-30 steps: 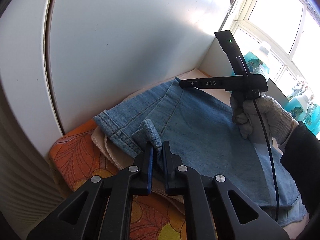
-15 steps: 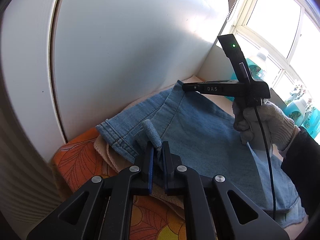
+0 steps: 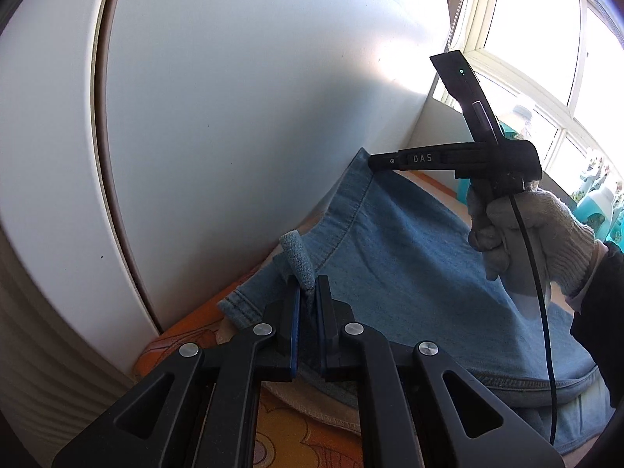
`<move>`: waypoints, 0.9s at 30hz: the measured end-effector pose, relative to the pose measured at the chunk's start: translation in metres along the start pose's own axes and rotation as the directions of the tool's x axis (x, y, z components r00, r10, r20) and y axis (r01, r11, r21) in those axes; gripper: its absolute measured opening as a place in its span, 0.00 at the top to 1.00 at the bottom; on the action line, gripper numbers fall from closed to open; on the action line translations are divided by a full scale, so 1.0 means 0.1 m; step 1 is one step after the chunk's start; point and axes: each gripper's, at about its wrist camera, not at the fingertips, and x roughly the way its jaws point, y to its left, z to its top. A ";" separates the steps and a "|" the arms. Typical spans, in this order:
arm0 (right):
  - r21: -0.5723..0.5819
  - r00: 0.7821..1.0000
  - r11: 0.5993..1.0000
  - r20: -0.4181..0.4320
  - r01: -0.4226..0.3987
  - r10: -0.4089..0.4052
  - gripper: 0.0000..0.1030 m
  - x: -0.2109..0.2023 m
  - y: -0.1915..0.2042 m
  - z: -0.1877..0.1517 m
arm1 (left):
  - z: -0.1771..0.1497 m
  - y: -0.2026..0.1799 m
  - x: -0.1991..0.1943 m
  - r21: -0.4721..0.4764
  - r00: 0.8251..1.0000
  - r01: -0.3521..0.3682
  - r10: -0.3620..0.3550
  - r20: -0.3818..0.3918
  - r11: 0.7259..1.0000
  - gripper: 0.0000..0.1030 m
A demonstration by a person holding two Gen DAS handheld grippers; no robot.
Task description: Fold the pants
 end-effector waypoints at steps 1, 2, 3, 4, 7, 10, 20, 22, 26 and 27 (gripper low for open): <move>0.007 1.000 1.000 -0.015 0.001 -0.001 0.96 0.04 -0.01 -0.02 | -0.02 0.00 0.02 0.000 1.000 -0.004 0.004 -0.006 1.000 0.94; 0.021 1.000 1.000 -0.023 -0.004 0.005 0.96 0.06 -0.04 -0.04 | -0.03 0.00 0.03 0.001 1.000 -0.007 0.007 -0.011 1.000 0.94; 0.035 1.000 0.999 -0.022 -0.014 0.015 0.96 0.05 -0.07 -0.06 | -0.03 -0.01 0.06 0.003 1.000 -0.009 0.009 -0.016 1.000 0.94; 0.050 1.000 0.999 -0.023 -0.016 0.018 0.96 0.03 -0.10 -0.08 | -0.03 -0.01 0.06 0.003 1.000 -0.008 0.008 -0.019 1.000 0.94; 0.101 1.000 0.995 -0.004 -0.020 0.021 0.90 -0.11 -0.16 -0.16 | -0.03 0.00 0.10 0.003 1.000 -0.008 0.008 -0.029 1.000 0.94; 0.138 1.000 0.990 0.029 -0.004 0.000 0.73 -0.35 -0.24 -0.26 | -0.03 0.00 0.15 0.006 0.999 -0.006 0.007 -0.033 1.000 0.95; 0.291 0.985 0.954 0.125 0.074 -0.114 0.45 -1.55 -0.43 -0.90 | -0.08 -0.11 0.15 0.058 0.999 -0.018 0.020 -0.037 0.998 0.92; 0.326 0.978 0.939 0.135 0.108 -0.159 0.41 -1.81 -0.51 -1.09 | -0.06 -0.08 0.16 0.057 0.999 -0.016 0.018 -0.045 0.998 0.89; 0.407 0.957 0.893 0.125 0.192 -0.263 0.35 -2.30 -0.72 -1.48 | -0.03 -0.05 0.12 0.058 0.998 -0.018 0.021 -0.051 0.998 0.78; 0.430 0.950 0.878 0.122 0.210 -0.287 0.31 -2.42 -0.76 -1.59 | -0.03 -0.04 0.09 0.059 0.998 -0.017 0.020 -0.051 0.998 0.76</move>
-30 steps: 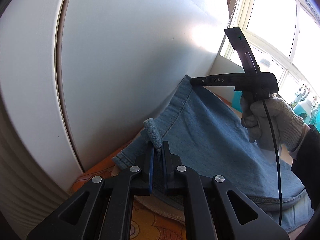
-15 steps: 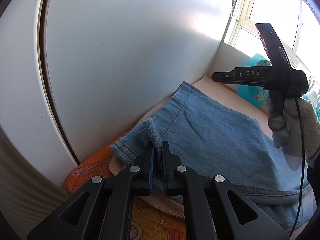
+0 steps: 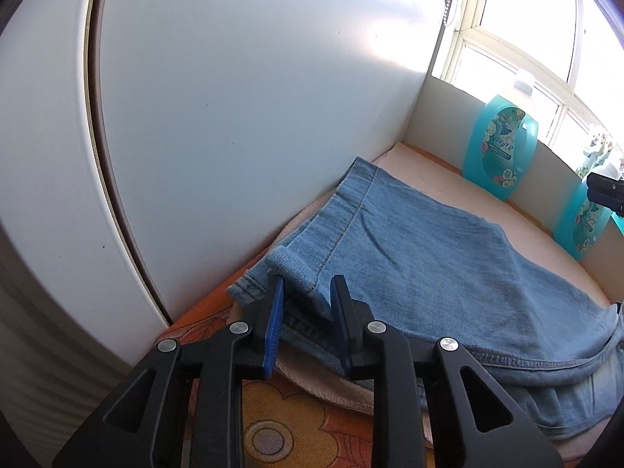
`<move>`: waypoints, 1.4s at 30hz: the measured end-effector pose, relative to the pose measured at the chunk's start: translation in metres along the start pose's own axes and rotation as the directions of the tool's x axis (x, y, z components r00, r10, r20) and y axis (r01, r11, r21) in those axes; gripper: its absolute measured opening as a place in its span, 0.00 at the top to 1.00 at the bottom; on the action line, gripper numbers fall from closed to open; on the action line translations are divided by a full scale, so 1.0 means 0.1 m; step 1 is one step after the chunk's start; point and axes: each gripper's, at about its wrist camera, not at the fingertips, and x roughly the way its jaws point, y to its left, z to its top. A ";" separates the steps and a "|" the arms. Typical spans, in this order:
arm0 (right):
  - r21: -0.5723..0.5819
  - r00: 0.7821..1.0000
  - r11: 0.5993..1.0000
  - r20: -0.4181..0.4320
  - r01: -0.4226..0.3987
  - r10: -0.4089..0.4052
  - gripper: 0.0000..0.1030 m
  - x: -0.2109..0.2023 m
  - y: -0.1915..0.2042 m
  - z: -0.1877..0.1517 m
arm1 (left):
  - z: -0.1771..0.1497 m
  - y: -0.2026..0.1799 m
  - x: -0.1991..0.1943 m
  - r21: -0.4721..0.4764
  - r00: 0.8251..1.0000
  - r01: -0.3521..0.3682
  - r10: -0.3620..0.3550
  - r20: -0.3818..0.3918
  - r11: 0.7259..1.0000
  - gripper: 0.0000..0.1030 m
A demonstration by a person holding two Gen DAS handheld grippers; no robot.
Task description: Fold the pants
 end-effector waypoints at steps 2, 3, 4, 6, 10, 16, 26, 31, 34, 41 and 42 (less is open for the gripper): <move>0.040 0.998 0.998 0.012 0.055 -0.056 0.28 -0.24 -0.22 -0.12 | 0.00 0.00 -0.06 0.008 1.000 -0.006 0.006 0.007 1.000 0.72; 0.057 0.996 0.995 0.013 0.082 -0.083 0.28 -0.35 -0.33 -0.18 | 0.00 0.01 -0.11 0.009 1.000 -0.007 0.007 0.010 1.000 0.69; 0.075 0.994 0.991 0.013 0.109 -0.110 0.28 -0.47 -0.44 -0.26 | 0.00 0.02 -0.16 0.005 1.000 -0.005 0.005 0.015 1.000 0.67; 0.117 0.987 0.980 0.010 0.158 -0.160 0.28 -0.66 -0.67 -0.41 | 0.00 -0.01 -0.24 0.005 1.000 0.017 -0.017 0.018 1.000 0.67; 0.192 0.971 0.954 0.009 0.232 -0.238 0.27 -1.06 -1.07 -0.66 | 0.00 -0.23 -0.38 0.061 0.994 0.108 -0.109 0.002 0.992 0.67; 0.282 0.941 0.901 -0.019 0.330 -0.339 0.27 -1.49 -1.58 -0.99 | -0.04 -0.95 -0.47 0.203 0.929 0.367 -0.348 -0.123 0.908 0.67; 0.458 0.886 0.771 -0.089 0.443 -0.456 0.27 -2.07 -2.51 -1.42 | -0.30 -2.32 -0.62 0.380 0.744 0.668 -0.562 -0.363 0.639 0.67; 0.532 0.870 0.705 -0.135 0.468 -0.475 0.27 -2.20 -2.95 -1.53 | -0.51 -2.85 -0.58 0.417 0.675 0.737 -0.566 -0.472 0.532 0.67; 0.580 0.870 0.668 -0.162 0.466 -0.465 0.27 -2.20 -3.20 -1.56 | -0.62 -3.11 -0.56 0.439 0.649 0.761 -0.554 -0.521 0.477 0.67; 0.642 0.842 0.560 -0.289 0.524 -0.456 0.27 -1.87 -3.79 -1.50 | -0.81 -3.58 -0.43 0.504 0.633 0.773 -0.497 -0.593 0.384 0.67; 0.647 0.835 0.543 -0.305 0.535 -0.459 0.27 -1.81 -3.85 -1.48 | -0.82 -3.62 -0.41 0.513 0.636 0.772 -0.489 -0.597 0.376 0.67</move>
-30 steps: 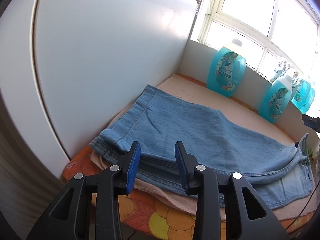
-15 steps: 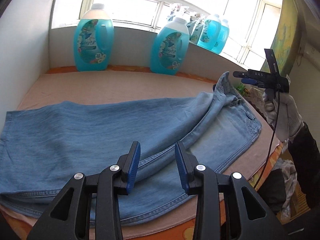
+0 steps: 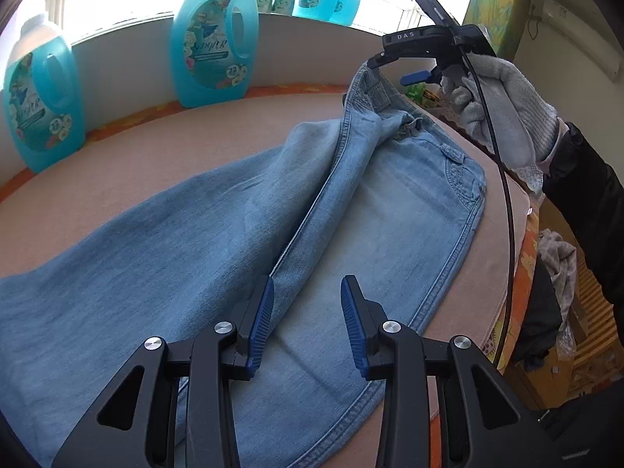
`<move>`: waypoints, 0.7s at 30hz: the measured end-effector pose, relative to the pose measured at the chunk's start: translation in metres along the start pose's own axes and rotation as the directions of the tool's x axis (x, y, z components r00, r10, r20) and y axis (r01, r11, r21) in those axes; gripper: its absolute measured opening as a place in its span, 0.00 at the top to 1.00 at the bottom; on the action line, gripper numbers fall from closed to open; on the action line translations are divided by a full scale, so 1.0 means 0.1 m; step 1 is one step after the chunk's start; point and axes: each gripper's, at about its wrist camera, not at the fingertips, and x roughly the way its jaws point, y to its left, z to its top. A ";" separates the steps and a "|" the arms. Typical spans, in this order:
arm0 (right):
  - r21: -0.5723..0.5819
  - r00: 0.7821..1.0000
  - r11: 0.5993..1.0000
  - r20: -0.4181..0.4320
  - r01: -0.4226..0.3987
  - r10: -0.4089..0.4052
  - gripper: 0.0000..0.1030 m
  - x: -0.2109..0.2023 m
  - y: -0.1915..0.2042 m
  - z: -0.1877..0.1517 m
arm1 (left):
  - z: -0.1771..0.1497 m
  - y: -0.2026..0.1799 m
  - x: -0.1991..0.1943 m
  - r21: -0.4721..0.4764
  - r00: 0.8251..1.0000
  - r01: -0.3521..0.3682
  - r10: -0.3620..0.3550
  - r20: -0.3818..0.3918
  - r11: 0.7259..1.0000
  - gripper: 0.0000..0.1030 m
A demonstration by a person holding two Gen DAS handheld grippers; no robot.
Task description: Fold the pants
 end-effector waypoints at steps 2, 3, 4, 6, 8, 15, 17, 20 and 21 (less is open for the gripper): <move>0.023 1.000 1.000 -0.012 0.015 -0.014 0.27 0.15 0.04 0.10 | 0.06 -0.01 0.09 0.012 1.000 0.003 -0.003 -0.021 1.000 0.67; 0.030 0.999 0.999 -0.021 0.034 -0.033 0.27 0.22 0.06 0.15 | 0.07 -0.01 0.13 0.019 1.000 0.002 -0.002 -0.028 1.000 0.67; 0.039 0.998 0.998 -0.032 0.054 -0.053 0.27 0.31 0.08 0.19 | 0.08 -0.01 0.16 0.026 0.999 0.000 0.001 -0.035 1.000 0.67; 0.049 0.995 0.995 -0.048 0.091 -0.089 0.27 0.46 0.11 0.25 | 0.11 -0.01 0.21 0.041 0.999 0.006 -0.004 -0.053 0.999 0.67; 0.054 0.991 0.991 -0.057 0.121 -0.118 0.27 0.58 0.13 0.28 | 0.13 -0.02 0.26 0.064 0.998 0.001 0.003 -0.064 0.998 0.63; -0.015 0.973 0.976 -0.076 0.216 -0.217 0.27 0.82 0.22 0.27 | 0.18 0.00 0.41 0.088 0.995 -0.029 0.037 -0.096 0.996 0.61; -0.022 0.969 0.972 -0.072 0.235 -0.236 0.27 0.84 0.20 0.26 | 0.17 0.00 0.44 0.092 0.994 -0.038 0.047 -0.101 0.995 0.61; -0.009 0.972 0.976 -0.088 0.217 -0.217 0.46 0.82 0.09 0.23 | 0.14 0.01 0.47 0.093 0.992 -0.032 0.043 -0.120 0.995 0.61; 0.003 0.975 0.979 -0.094 0.204 -0.203 0.58 0.81 0.03 0.21 | 0.13 0.02 0.49 0.091 0.991 -0.036 0.047 -0.124 0.995 0.61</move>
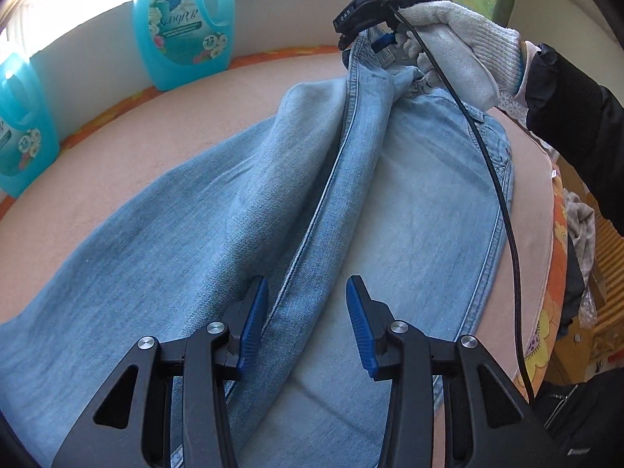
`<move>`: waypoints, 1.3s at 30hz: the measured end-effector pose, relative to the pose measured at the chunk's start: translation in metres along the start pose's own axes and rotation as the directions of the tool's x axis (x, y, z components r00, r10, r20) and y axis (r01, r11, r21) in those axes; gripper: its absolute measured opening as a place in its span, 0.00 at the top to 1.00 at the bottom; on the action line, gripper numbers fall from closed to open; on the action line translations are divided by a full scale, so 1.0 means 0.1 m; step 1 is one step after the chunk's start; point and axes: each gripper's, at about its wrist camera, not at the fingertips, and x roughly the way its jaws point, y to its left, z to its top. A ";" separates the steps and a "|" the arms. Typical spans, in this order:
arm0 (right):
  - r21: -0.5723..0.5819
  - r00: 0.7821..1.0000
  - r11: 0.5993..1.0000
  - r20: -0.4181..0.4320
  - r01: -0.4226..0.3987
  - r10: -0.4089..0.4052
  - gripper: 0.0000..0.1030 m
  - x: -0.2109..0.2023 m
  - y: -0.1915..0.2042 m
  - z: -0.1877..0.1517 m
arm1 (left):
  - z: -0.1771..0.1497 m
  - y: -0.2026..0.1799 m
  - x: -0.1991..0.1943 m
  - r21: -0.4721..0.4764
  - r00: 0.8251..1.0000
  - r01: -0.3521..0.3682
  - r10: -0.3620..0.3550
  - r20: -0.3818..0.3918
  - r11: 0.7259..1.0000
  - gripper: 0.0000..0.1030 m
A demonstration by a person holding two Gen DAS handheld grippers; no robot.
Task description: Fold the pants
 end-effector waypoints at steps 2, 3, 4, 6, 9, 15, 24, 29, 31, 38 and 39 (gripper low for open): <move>0.023 0.999 0.999 -0.005 -0.038 0.038 0.77 -0.02 -0.13 -0.04 | -0.02 0.00 0.03 -0.006 1.000 0.007 -0.007 0.000 1.000 0.61; 0.037 0.998 0.998 -0.006 -0.055 0.055 0.86 -0.05 -0.20 -0.06 | -0.03 0.00 0.03 -0.011 1.000 0.004 -0.004 0.003 1.000 0.62; 0.052 0.997 0.996 0.000 -0.078 0.078 0.86 -0.09 -0.26 -0.09 | -0.04 0.00 0.04 -0.014 1.000 -0.003 0.003 0.009 1.000 0.71; 0.073 0.993 0.990 0.021 -0.119 0.118 0.89 -0.22 -0.42 -0.14 | -0.06 0.00 0.04 -0.011 1.000 -0.018 0.018 0.016 1.000 0.85; 0.090 0.984 0.982 0.076 -0.165 0.158 0.92 -0.46 -0.64 -0.29 | -0.10 -0.02 -0.03 -0.010 0.999 -0.021 0.021 0.042 1.000 0.94; 0.166 0.951 0.943 0.166 -0.289 0.262 0.93 -0.93 -1.21 -0.83 | -0.17 -0.17 -0.28 0.039 0.994 -0.047 0.043 0.103 0.998 0.96; 0.235 0.928 0.901 0.164 -0.365 0.333 0.93 -0.84 -1.83 -1.79 | -0.38 -0.36 -0.33 0.099 0.996 -0.040 0.031 0.087 0.994 0.97; 0.301 0.898 0.847 0.165 -0.439 0.407 0.75 -0.69 -2.10 -2.00 | -0.41 -0.38 -0.34 0.106 0.996 -0.050 0.041 0.081 0.993 0.97; 0.333 0.883 0.818 0.212 -0.469 0.419 0.54 -0.71 -2.22 -2.00 | -0.40 -0.38 -0.34 0.107 0.996 -0.050 0.042 0.082 0.993 0.97; 0.449 0.873 0.749 0.254 -0.487 0.416 0.53 -0.66 -2.51 -1.93 | -0.37 -0.41 -0.37 0.118 0.994 -0.067 0.057 0.090 0.991 0.97; 0.453 0.878 0.752 0.253 -0.478 0.406 0.68 -0.66 -2.53 -1.94 | -0.38 -0.42 -0.38 0.116 0.994 -0.069 0.059 0.091 0.991 0.97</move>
